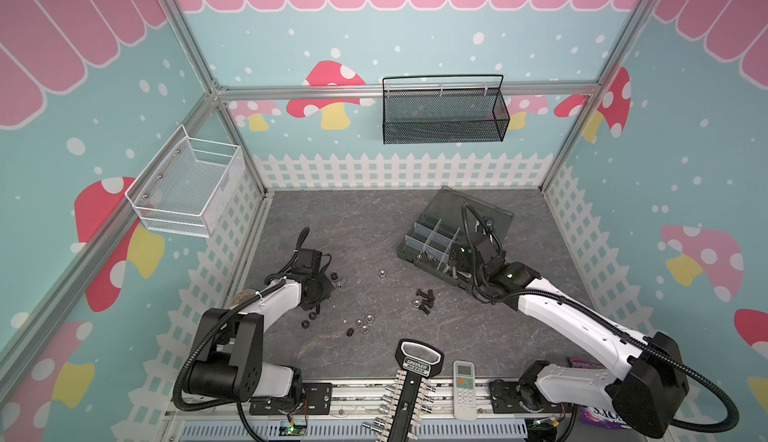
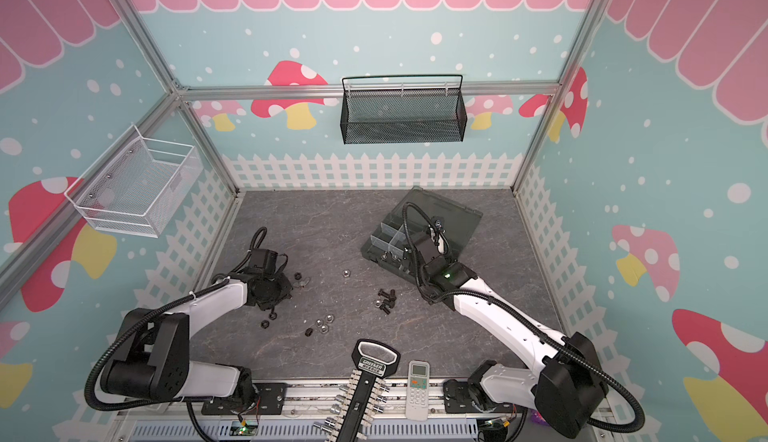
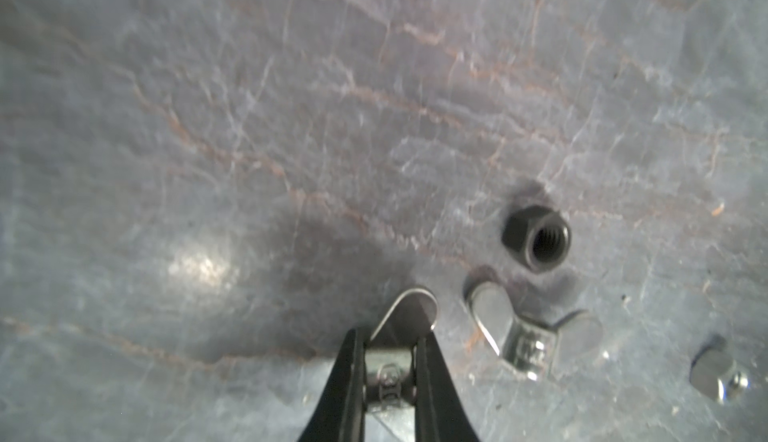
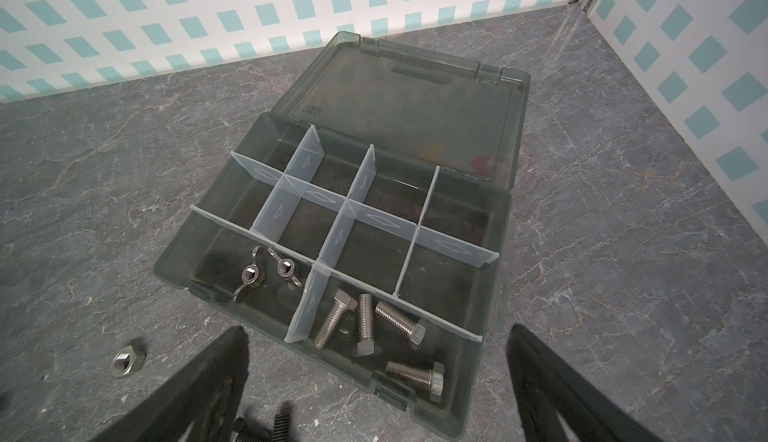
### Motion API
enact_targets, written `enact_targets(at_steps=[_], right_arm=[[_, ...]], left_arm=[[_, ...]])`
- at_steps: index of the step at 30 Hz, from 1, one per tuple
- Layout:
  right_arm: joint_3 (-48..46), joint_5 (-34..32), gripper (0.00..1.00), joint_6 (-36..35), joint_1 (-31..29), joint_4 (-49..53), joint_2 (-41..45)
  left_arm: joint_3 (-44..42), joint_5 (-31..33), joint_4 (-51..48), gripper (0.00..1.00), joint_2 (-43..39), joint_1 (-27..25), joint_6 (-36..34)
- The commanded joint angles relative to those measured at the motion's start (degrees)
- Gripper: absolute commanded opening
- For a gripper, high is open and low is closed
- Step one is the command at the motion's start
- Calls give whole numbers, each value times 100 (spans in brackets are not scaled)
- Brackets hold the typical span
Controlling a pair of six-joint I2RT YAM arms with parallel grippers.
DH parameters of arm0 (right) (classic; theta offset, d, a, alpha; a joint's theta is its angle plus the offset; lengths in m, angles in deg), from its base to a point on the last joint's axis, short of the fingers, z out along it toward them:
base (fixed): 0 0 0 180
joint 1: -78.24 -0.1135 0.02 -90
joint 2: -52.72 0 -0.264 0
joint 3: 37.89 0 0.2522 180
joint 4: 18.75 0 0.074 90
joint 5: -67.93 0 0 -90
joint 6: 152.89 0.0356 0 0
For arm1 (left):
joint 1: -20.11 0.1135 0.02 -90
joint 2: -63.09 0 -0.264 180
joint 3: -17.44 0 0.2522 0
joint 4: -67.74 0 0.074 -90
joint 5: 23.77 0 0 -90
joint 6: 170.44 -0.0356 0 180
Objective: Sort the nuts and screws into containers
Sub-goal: 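Lower the left gripper onto a silver wing nut and close it, then carry the wing nut with the left gripper into the wing nut compartment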
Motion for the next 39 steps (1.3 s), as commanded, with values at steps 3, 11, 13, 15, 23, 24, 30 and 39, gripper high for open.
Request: enact_targets(at_steps=[3,11,13,15,23,24,30,39], right_arm=[[24,37,98,53,1,-81,-172],[102,115,98,48,2,-99,-385],[92,104,98,48,3,-99,-398],[80,99,98,66,0,-96,-420],[-14,69,98,265,1,-97,-426],[-27,74,98,282,3,-97,-407],[-132,67,98,384,-5,-55,-217],[-198,43,98,384,-2,-7,-42]], left_arm=[[-26,-341,-130,6,-403,-49,193],[303,-405,-117,5,-660,-353,270],[459,-284,-92,5,-668,-611,255],[652,-189,19,5,-618,-920,274],[1822,-269,770,5,438,-2000,327],[2019,-345,863,5,662,-2093,327],[3247,-375,985,5,1888,-2509,301],[4287,-492,989,8,3145,-2631,511]])
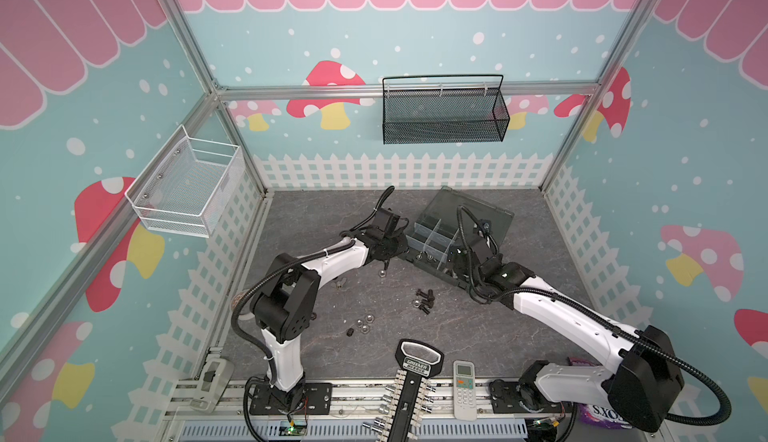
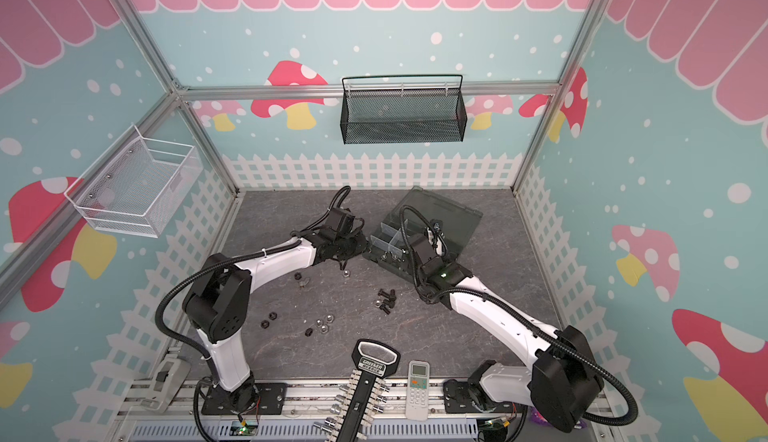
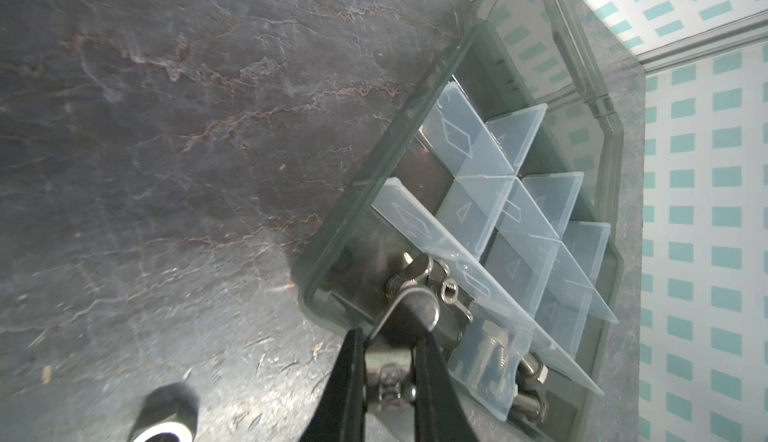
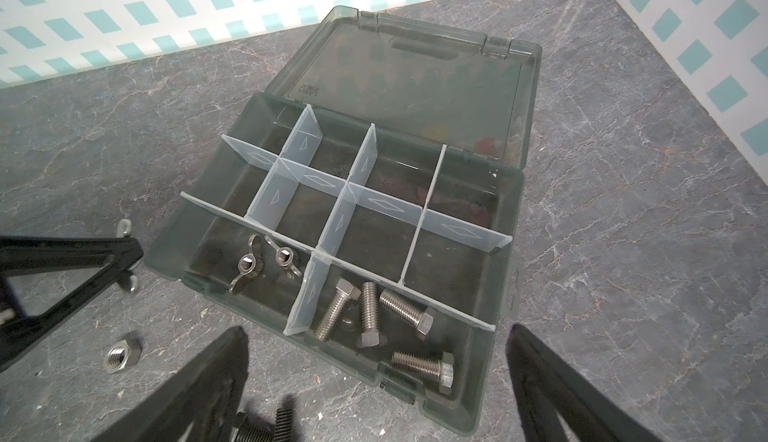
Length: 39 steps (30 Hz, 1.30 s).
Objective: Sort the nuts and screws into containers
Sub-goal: 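Carry the wing nut with the left gripper into the wing nut compartment, then move the left gripper back over the last wing nut on the table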
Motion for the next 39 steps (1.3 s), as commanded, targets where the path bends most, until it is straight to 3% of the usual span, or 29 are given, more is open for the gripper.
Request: enact_targets(at_steps=[1,9,15,20,29,39], right_arm=[[-100,-70,98,140,3,33,121],[-87,-5,98,156,-4,29,38],[-64,13,98,140,2,32,42],[-75,-14,98,134,0,35,70],[-86,-45,98,156,-2,38,52],[-22,10,98,194,-2,22,-119]], left_arm=[[345,-76,68,9,274,-67,160],[650,-152,83,13,640,-123,178],[679,-178,86,33,676,-140,204],[581,-88,67,36,477,-141,161],[-44,218,42,38,-406,-138,48],[-1440,1268,-719,44,-2019,49,-115]])
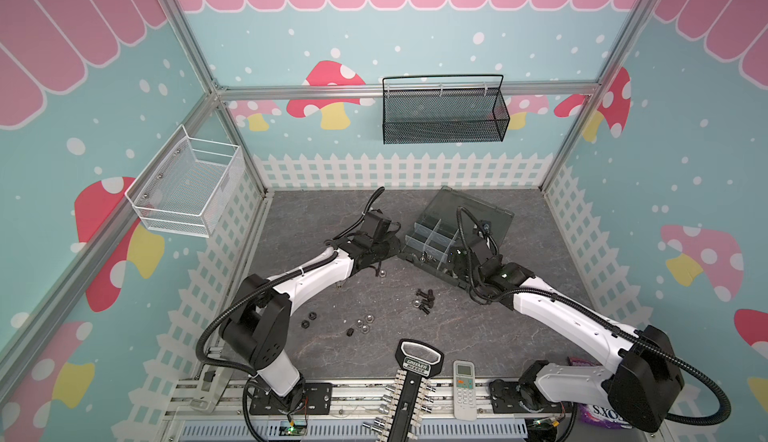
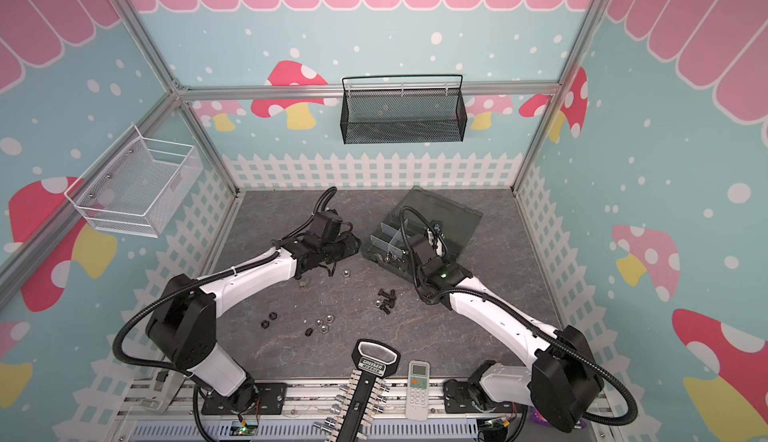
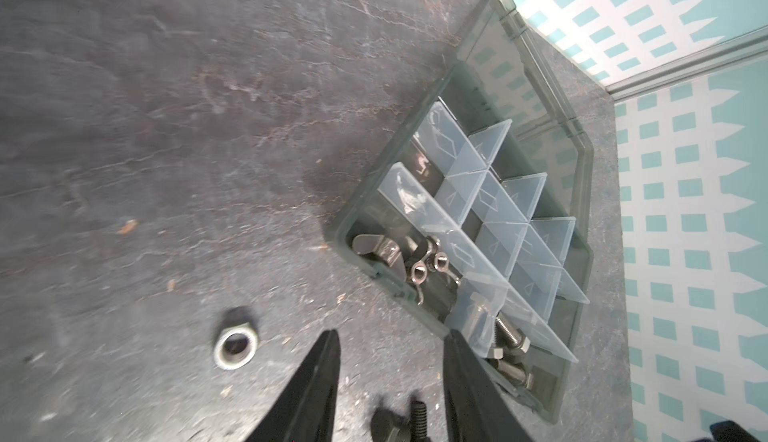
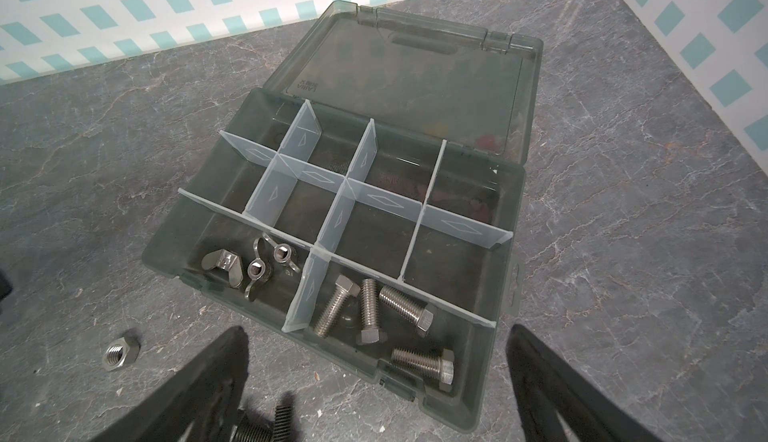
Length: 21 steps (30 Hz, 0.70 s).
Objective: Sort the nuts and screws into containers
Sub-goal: 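Move the left gripper back over the last wing nut on the table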
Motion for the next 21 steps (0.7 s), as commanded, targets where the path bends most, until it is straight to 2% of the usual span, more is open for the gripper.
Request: enact_targets(at_steps=[1,4,8,12,16,21], right_arm=[[12,-5,98,156,-2,17,-115],[59,16,98,163,-4,20,-200],[120,55,98,140,-1,19,-326],[198,112,98,84,1,15,-458],[246,166,98,87,0,15,-554],[275,214,98,78,-5,7,-627]], left_arm=[[-445,694,-602,45,-503,152,-127],[-822,1057,-1052,52,-923,298,-247],[-1372,1229,-1331,60,-1269,632,-336],[-1802,1051,-1307,68,-1491,1152,-522],[-1977,612,-1081,83,-1497,1583,-901],[-1891,182,-841,88,-1138,1823,-1329]])
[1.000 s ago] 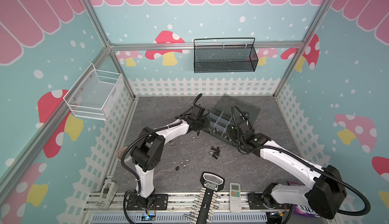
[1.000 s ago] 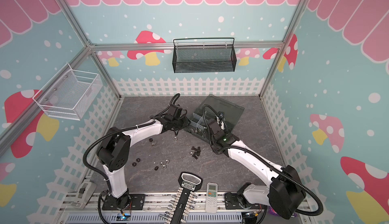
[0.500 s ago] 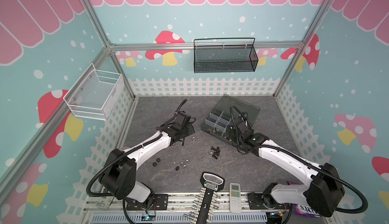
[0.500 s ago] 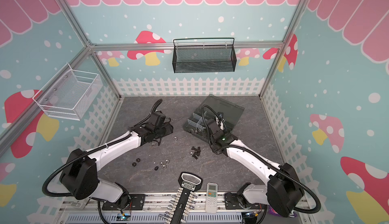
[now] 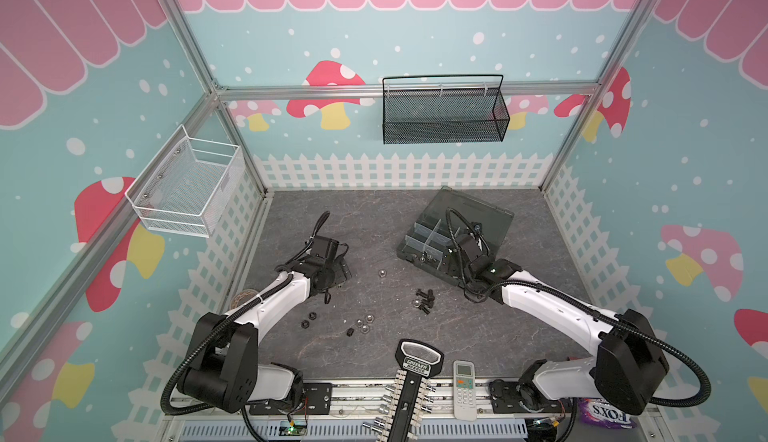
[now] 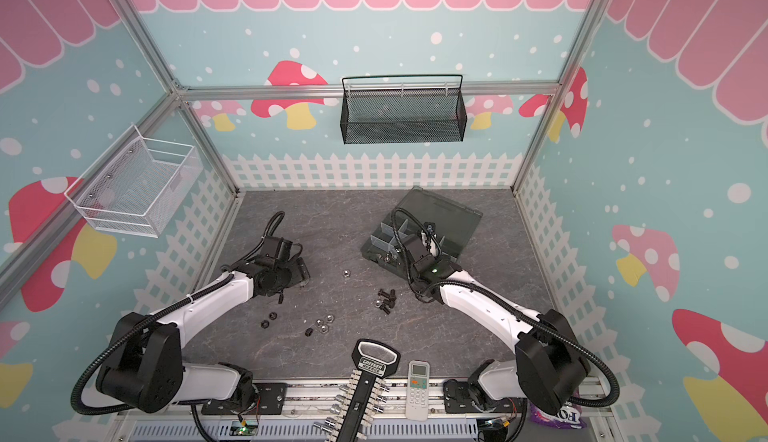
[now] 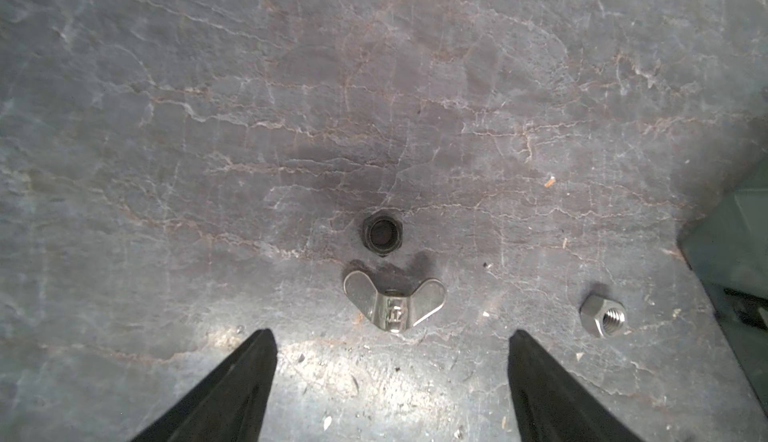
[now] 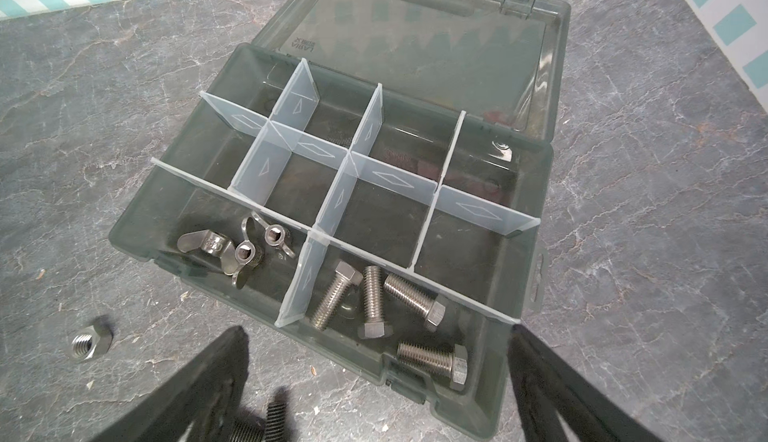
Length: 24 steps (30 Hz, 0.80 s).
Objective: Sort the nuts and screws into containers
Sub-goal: 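Move the left gripper back over the last wing nut on the table, then lower the left gripper onto the last silver wing nut and close it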
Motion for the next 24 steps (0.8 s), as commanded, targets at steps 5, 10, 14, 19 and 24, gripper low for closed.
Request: enact_targets(at_steps=[5,10,14,19,24], right_arm=[[138,31,98,50,-5,9,-51],[102,17,98,42,3,15,-18],[77,27,98,53,2,17,0],[76,58,98,58,2,9,-29],[102,96,98,50,-2,17,-78]], left_arm=[[218,-458,406,88,678,82,-613],[290,-607,677,87,1036,83,-675],[300,-550,777,86,1150,82,-690],[361,-451,782,86,1309,83,-796],[475,-454,764,86,1509,83,-897]])
